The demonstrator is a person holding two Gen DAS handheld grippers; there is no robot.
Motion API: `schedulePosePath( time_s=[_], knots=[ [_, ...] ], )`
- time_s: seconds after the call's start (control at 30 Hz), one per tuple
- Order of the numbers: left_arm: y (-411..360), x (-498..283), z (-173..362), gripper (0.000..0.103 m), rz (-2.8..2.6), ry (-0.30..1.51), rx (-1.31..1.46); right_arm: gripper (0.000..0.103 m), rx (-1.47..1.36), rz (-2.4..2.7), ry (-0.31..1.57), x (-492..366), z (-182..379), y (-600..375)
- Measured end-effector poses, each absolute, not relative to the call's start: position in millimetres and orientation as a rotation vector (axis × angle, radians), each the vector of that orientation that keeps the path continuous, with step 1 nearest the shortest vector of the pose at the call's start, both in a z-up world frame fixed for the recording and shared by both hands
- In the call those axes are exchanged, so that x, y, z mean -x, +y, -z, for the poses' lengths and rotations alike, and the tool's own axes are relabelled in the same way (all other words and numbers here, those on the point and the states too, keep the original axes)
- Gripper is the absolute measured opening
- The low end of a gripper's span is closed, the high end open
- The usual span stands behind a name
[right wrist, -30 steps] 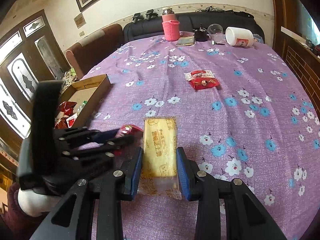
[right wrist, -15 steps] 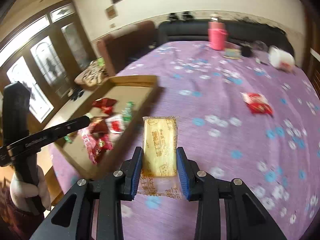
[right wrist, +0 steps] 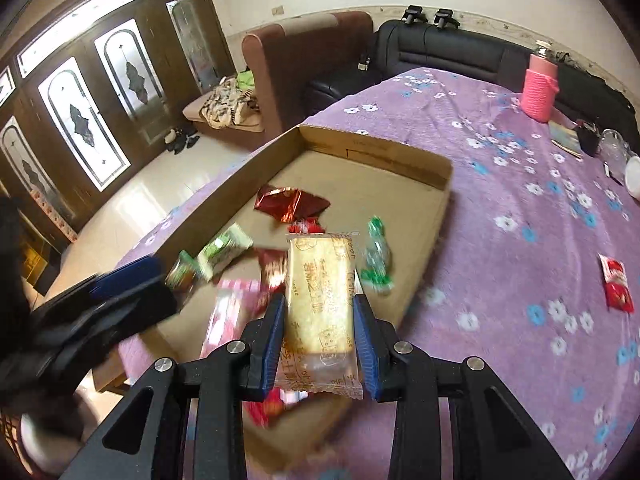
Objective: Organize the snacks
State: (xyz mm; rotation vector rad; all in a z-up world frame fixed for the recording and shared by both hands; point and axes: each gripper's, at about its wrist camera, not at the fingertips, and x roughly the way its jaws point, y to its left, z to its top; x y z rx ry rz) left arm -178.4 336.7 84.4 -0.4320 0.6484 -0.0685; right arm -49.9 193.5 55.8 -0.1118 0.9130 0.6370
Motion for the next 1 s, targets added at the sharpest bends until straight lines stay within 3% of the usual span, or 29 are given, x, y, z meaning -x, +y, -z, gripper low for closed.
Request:
schedulePosePath(
  time_s=[0.3,0.5,0.63,0.83,1.0],
  knots=[
    [361,194,-83,0.084,0.032,0.621,0.449,0.037,0.116,-0.547,0.957,-9,-34,230],
    [372,200,-81,0.084,0.03,0.613,0.486,0.037,0.067,-0.535,0.922,-6,-50,210],
    [362,203,-90,0.084,0.014,0.608,0.46,0.038,0.046,-0.498,0.862,8,-70,170],
    [341,197,-123,0.1,-0.017,0.626,0.481,0.046,-0.042,-0.364,0.777,16,-100,74],
    [296,192,-129,0.101,0.238,0.584,0.514,0.05,-0.174,-0.218,0.762,7,-108,-25]
  ],
)
